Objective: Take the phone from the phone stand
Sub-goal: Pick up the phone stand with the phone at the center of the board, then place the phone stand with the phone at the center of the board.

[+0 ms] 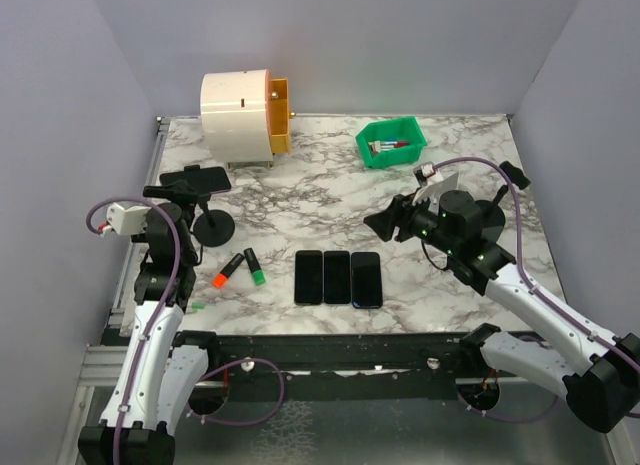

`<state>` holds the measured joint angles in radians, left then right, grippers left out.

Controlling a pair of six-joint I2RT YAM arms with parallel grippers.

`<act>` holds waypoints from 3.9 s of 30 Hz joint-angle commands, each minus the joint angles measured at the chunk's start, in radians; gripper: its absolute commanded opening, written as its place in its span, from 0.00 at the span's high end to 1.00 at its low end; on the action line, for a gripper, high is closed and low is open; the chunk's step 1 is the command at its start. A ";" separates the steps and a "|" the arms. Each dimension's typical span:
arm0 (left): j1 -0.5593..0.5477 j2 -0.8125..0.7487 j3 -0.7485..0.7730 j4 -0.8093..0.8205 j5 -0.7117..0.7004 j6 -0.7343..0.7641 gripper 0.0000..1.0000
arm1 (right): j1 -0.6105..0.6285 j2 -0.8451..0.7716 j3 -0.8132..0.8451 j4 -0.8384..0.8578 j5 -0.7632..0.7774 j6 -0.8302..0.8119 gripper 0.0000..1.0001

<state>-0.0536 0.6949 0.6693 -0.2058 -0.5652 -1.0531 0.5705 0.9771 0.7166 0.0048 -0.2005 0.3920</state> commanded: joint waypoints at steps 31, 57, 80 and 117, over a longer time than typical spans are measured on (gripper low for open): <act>0.044 0.032 -0.131 0.337 0.048 -0.062 0.48 | 0.014 -0.008 -0.045 0.033 -0.043 -0.007 0.43; 0.092 0.069 -0.163 0.425 0.103 -0.071 0.66 | 0.042 -0.041 -0.052 0.012 -0.011 -0.024 0.43; 0.093 0.046 -0.111 0.474 0.132 -0.023 1.00 | 0.056 -0.043 -0.038 -0.003 0.004 -0.035 0.43; 0.069 0.257 0.244 0.496 0.819 -0.179 1.00 | 0.062 -0.091 0.021 -0.076 0.041 -0.037 0.43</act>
<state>0.0227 0.9112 0.8455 0.0792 -0.0143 -1.1347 0.6273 0.9081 0.7059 -0.0345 -0.1944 0.3653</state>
